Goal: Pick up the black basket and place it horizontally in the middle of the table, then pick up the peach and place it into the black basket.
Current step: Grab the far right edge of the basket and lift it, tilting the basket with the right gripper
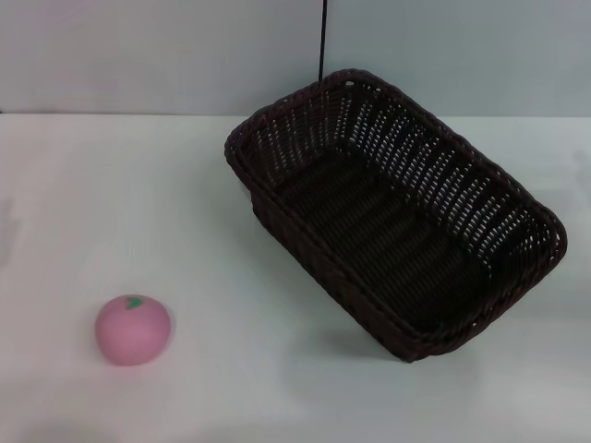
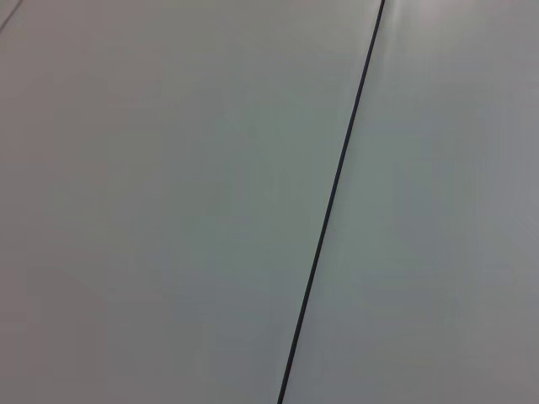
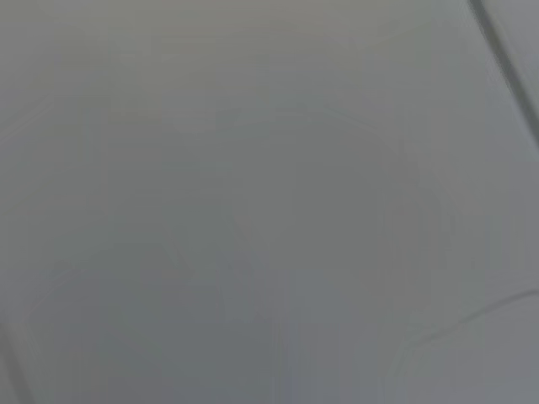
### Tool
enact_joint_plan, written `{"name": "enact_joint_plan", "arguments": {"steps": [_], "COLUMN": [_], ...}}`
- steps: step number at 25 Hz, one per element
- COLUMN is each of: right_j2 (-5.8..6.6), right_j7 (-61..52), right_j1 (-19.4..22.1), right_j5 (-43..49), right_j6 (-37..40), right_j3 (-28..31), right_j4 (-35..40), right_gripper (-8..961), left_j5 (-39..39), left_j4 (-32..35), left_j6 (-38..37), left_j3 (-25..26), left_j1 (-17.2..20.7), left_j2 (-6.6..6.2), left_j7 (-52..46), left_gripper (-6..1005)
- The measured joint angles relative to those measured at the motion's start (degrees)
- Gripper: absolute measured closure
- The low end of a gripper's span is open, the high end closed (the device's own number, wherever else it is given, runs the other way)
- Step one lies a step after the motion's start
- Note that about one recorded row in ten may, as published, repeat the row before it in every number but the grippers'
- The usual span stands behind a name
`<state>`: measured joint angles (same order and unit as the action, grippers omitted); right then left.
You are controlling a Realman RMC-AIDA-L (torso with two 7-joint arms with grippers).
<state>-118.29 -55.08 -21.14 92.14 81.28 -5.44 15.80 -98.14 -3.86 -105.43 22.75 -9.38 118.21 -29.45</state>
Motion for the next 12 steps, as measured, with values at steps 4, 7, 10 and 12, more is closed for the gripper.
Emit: {"name": "enact_joint_plan", "arguments": {"steps": [4,7,10,12], "right_j2": [0.54,1.83,3.50,4.15], "right_j7": [-8.9,-16.5,-26.6,-33.4], "right_j1": [0.1,0.3,0.1,-0.7], "right_j5": [0.2,0.6,3.9,8.1], "right_j6": [1.0,2.0,3.3,4.6], "right_j3": [-7.7,-13.6,-19.3,-20.1], "right_j4": [6.3,10.4,17.3,22.6], "right_gripper": [457,454,447,442], "left_j5": [-1.2,-2.6,-3.0,-3.0], "left_j4": [0.2,0.9,1.2,1.3], "left_j6": [0.2,0.2,0.2,0.3], "left_j3": [-0.1,-0.1,-0.2,-0.2], "left_j1": [-0.2,-0.5,-0.7,-0.7], "left_j2": [0.00,0.00,0.00,0.00], "left_j7": [0.2,0.5,0.4,0.2], "left_gripper": [197,197,197,197]}}
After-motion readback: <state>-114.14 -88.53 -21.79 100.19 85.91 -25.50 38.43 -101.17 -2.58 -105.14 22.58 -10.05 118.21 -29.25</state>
